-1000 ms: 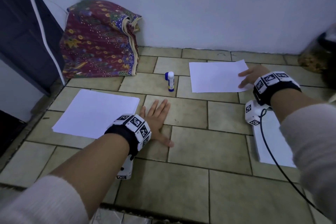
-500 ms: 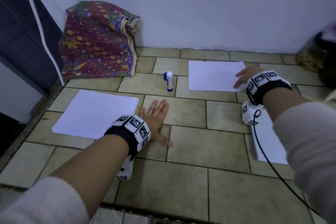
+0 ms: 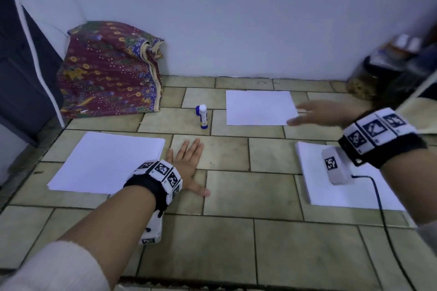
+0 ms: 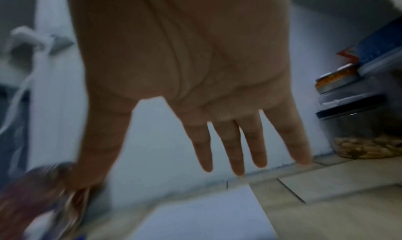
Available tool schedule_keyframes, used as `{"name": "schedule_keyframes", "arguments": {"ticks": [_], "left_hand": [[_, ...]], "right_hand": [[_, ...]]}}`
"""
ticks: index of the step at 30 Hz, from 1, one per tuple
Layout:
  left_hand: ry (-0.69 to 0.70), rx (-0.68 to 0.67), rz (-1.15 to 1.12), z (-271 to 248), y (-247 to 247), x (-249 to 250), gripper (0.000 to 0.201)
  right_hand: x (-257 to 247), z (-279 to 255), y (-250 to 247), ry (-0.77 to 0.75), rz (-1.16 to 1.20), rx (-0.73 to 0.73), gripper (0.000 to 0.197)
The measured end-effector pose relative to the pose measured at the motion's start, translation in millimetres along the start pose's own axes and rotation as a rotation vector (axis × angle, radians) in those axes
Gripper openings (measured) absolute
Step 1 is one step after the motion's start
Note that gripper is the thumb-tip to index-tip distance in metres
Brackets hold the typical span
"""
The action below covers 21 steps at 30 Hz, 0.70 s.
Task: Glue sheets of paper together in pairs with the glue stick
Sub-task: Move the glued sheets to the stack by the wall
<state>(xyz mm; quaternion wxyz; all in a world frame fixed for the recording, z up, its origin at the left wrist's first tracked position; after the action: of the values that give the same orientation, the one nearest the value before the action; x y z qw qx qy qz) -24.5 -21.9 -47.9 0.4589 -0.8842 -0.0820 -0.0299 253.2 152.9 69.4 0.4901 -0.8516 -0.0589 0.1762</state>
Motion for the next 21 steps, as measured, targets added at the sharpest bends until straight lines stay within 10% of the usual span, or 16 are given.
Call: {"name": "schedule_keyframes", "arguments": {"ticks": [7, 21], "left_hand": [[-0.038, 0.072, 0.053, 3, 5, 1, 0.132], [-0.016, 0.102, -0.051, -28, -9, 8, 0.094]], "right_hand": [[21, -51, 101, 0.159, -0.335, -0.176, 0.143], [20, -52, 140, 0.217, -0.481, -0.124, 0.128]]}}
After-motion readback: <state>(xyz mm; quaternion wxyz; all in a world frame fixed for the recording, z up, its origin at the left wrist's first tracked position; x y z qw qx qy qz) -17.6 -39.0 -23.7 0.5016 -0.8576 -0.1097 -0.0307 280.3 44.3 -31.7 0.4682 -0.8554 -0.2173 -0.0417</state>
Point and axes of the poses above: each hand's wrist, its own z-axis towards the middle knuckle, its own y-axis out of the palm, x = y × z, the point moved 1 cm from there along z, towards the middle knuckle, and after that the axes turned 1 degree about -x, right-handed, at the moved point
